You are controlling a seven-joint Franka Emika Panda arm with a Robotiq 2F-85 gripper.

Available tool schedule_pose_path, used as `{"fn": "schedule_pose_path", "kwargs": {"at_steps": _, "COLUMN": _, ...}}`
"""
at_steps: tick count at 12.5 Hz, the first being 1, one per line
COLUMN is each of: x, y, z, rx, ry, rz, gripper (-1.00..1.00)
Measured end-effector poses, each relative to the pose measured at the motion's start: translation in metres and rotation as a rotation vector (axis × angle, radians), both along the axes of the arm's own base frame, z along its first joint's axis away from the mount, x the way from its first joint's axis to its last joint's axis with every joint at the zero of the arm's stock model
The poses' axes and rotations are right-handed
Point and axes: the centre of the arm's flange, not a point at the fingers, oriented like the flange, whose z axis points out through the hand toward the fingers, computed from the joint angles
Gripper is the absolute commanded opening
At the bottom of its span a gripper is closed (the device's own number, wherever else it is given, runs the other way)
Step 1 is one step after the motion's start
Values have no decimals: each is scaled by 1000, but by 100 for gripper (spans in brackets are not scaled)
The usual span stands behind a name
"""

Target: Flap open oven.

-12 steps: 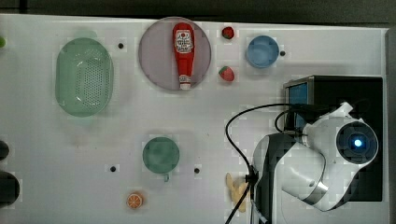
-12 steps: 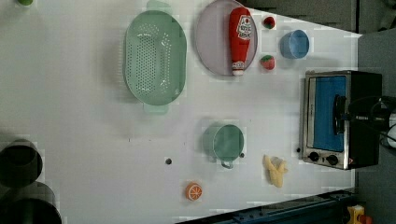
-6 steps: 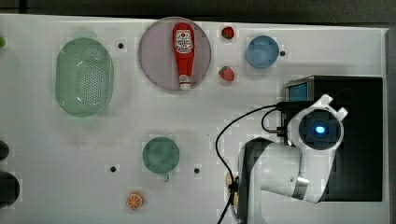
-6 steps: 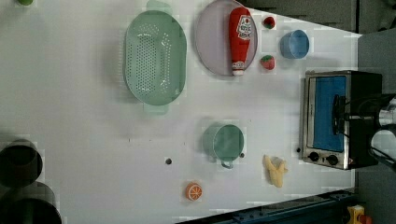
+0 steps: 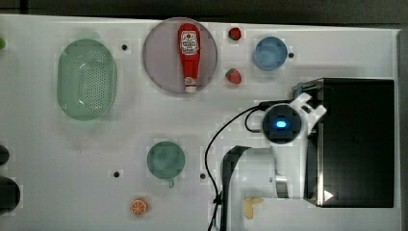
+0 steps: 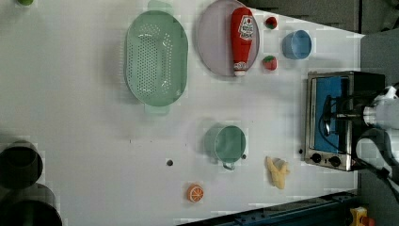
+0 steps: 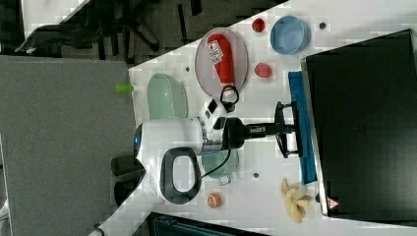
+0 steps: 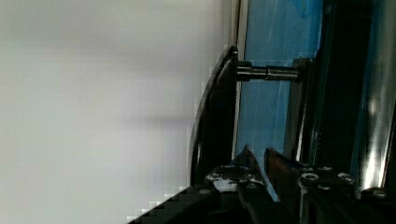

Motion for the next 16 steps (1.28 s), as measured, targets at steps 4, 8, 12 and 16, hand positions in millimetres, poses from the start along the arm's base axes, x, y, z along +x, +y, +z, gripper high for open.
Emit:
{"fn": "schedule_pose_path", "kwargs": {"at_steps": 4, "x": 4, "y": 46, "z": -35, "rx": -60, "ry": 3, "rz": -12, "gripper": -65}}
{"fn": "schedule_pose_path", "kwargs": {"at_steps": 8, "x": 3, "y": 107, "z": -96, "rx": -172, "ry": 47, "rz": 48, "gripper": -65}}
{"fn": "schedule_pose_path", "kwargs": {"at_steps": 12, "x": -2, "y": 145, "z": -160, "rx": -244, "ry": 87, "rz": 39, "gripper": -65}}
{"fn": "schedule_pose_path", "kwargs": {"at_steps": 16, "x": 0, "y": 153, "z": -175, "rx": -268, "ry": 64, "rz": -6, "gripper": -65}}
